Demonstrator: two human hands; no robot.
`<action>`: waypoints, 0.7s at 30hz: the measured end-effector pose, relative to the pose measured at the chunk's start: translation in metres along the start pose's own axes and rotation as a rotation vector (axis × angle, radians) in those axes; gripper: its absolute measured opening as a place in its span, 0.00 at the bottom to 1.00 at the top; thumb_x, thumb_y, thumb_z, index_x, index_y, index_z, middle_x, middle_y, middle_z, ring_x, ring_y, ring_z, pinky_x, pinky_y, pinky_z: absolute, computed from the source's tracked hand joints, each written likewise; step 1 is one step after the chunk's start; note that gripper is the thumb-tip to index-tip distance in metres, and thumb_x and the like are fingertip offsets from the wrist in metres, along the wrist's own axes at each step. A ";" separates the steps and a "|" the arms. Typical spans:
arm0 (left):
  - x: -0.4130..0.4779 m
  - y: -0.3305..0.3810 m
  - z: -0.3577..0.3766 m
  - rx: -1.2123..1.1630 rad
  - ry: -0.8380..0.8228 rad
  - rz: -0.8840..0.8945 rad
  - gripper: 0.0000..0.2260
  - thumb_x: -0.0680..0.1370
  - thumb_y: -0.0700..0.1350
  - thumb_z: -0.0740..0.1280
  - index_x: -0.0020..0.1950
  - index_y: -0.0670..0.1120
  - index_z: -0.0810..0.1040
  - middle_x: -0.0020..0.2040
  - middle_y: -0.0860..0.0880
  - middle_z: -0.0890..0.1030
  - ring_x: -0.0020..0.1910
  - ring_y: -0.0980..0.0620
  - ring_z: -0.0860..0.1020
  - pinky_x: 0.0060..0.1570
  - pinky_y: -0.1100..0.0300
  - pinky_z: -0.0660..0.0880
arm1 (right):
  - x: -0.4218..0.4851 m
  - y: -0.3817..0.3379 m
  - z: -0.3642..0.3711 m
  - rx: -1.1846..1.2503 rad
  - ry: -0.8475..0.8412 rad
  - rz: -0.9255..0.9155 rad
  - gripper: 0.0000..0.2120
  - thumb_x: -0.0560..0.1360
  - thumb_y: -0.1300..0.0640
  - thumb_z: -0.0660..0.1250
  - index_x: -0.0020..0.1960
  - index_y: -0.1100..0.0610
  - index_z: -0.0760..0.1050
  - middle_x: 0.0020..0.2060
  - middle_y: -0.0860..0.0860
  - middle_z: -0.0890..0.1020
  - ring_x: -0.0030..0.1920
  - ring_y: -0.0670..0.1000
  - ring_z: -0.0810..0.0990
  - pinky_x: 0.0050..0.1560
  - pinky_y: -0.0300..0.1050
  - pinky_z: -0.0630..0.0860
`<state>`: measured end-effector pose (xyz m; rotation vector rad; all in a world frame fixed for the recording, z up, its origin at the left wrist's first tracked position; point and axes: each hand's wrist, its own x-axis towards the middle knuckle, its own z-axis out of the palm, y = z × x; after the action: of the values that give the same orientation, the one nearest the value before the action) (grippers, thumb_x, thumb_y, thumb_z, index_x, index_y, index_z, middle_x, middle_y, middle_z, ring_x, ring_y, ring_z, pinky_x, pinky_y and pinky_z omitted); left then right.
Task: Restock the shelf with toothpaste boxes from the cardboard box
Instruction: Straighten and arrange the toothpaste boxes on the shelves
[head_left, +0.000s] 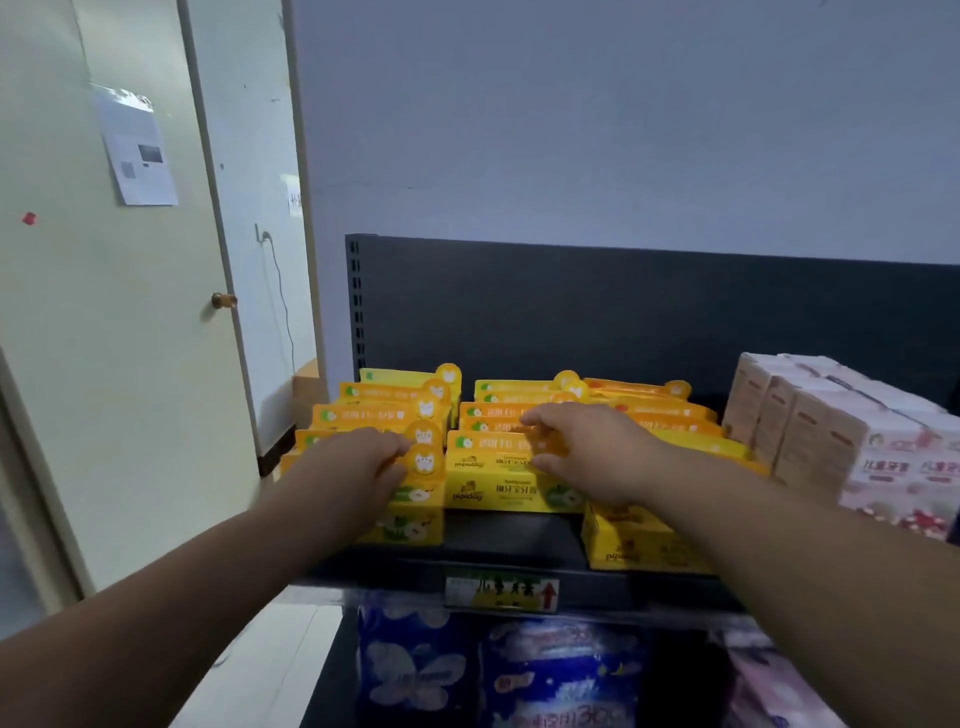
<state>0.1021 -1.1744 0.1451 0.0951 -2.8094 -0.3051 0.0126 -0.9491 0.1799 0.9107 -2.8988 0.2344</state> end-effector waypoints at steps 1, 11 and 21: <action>0.000 -0.002 0.000 0.007 -0.002 0.006 0.11 0.82 0.48 0.57 0.61 0.53 0.76 0.58 0.52 0.78 0.56 0.52 0.75 0.53 0.59 0.69 | 0.002 -0.001 0.001 -0.010 -0.002 -0.005 0.24 0.79 0.49 0.64 0.74 0.45 0.64 0.69 0.48 0.72 0.67 0.52 0.71 0.64 0.48 0.71; -0.006 -0.025 -0.010 0.012 -0.089 -0.057 0.12 0.82 0.49 0.56 0.58 0.54 0.78 0.59 0.53 0.78 0.58 0.50 0.75 0.57 0.57 0.70 | 0.022 -0.036 0.008 0.063 0.014 -0.179 0.19 0.80 0.49 0.63 0.71 0.46 0.69 0.68 0.48 0.73 0.67 0.52 0.71 0.66 0.47 0.70; -0.008 -0.055 -0.033 -0.303 0.104 -0.394 0.15 0.83 0.48 0.56 0.67 0.52 0.74 0.60 0.48 0.79 0.55 0.49 0.78 0.55 0.55 0.74 | 0.050 -0.069 0.012 0.158 -0.039 -0.179 0.19 0.82 0.55 0.59 0.73 0.50 0.67 0.68 0.50 0.75 0.65 0.51 0.73 0.61 0.43 0.71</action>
<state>0.1217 -1.2336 0.1615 0.5789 -2.5897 -0.7858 0.0111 -1.0351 0.1828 1.2057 -2.8423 0.4402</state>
